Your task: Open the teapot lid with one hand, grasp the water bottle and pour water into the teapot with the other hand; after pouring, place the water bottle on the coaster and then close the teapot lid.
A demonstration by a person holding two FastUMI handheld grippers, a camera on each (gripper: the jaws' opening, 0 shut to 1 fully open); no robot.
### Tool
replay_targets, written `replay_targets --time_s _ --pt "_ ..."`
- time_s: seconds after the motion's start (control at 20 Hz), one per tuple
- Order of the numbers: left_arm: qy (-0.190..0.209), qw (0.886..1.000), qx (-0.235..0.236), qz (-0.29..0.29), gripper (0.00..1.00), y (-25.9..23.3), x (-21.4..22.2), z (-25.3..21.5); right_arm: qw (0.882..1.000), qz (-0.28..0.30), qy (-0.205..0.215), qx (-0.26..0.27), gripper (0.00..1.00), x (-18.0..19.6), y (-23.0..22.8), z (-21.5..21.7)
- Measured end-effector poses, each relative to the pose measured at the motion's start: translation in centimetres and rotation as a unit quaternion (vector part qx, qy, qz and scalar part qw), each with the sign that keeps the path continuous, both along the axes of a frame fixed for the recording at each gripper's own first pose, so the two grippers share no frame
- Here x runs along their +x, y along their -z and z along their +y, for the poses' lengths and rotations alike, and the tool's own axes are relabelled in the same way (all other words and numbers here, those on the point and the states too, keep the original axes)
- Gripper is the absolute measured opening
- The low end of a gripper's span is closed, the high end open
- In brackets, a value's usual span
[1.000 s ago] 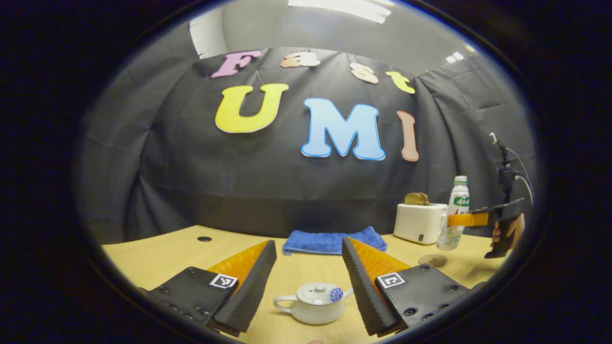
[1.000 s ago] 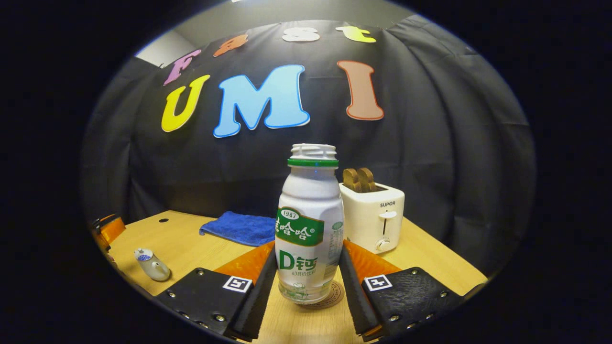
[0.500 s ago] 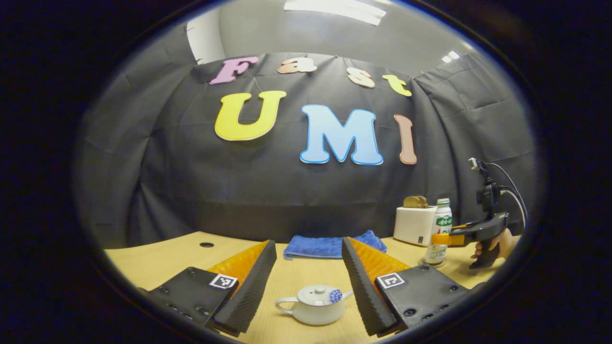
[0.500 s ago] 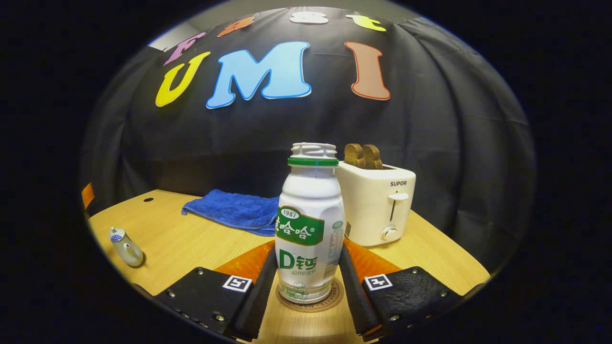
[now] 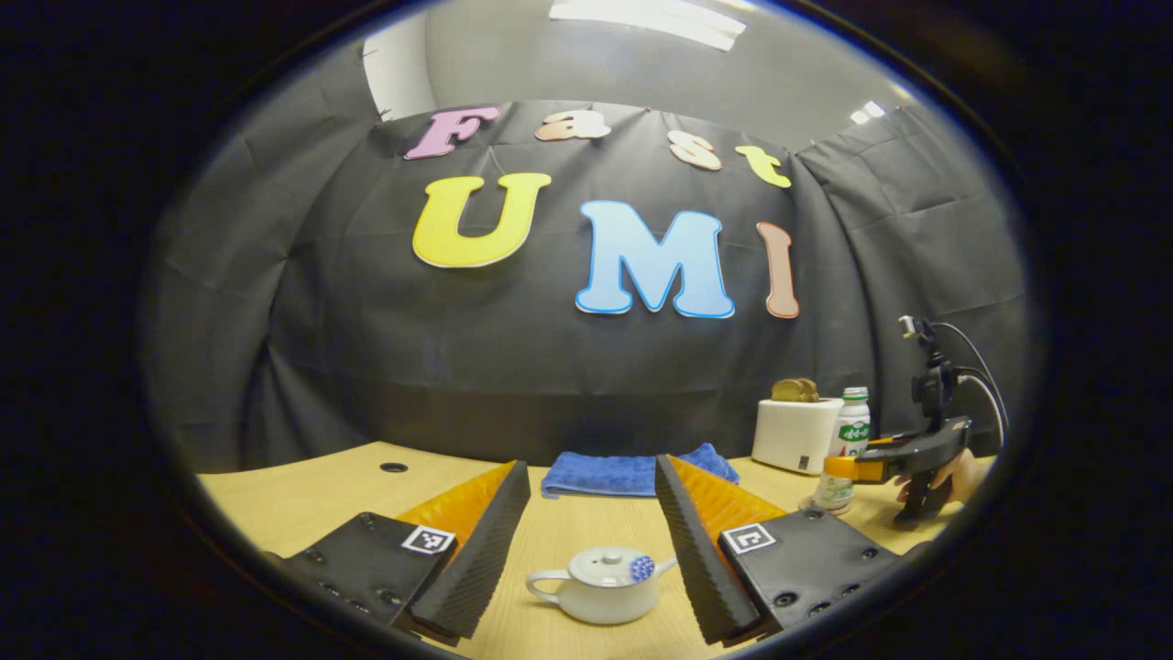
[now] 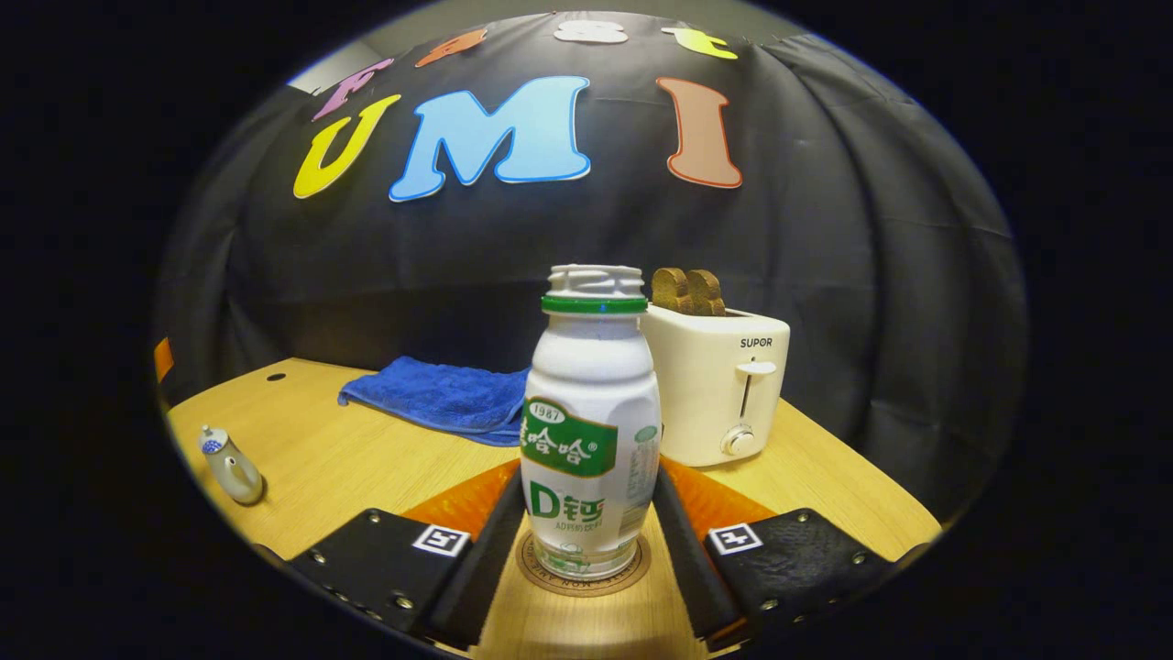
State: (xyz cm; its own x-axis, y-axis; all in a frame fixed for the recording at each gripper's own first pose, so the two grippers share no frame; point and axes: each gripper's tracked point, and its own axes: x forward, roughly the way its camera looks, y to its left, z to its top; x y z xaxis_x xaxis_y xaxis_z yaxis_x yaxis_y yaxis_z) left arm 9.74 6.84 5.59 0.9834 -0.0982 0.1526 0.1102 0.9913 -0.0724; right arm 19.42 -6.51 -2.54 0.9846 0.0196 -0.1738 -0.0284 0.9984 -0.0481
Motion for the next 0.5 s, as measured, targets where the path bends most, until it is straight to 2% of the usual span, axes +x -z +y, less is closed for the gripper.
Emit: replay_targets --time_s 0.05,0.1,0.5 --pt "0.000 1.000 -0.001 0.000 0.92 -0.1 0.0 0.0 1.000 -0.005 0.002 -0.010 0.94 -0.2 -0.3 0.0" --pt "0.001 1.000 -0.003 0.000 0.92 0.0 0.0 0.1 1.000 -0.012 0.001 -0.015 0.96 -0.3 -0.7 0.2" --pt "0.000 1.000 -0.009 -0.001 0.92 -0.1 -0.1 0.4 0.998 -0.054 0.014 -0.004 0.95 -3.4 -4.4 -0.2"
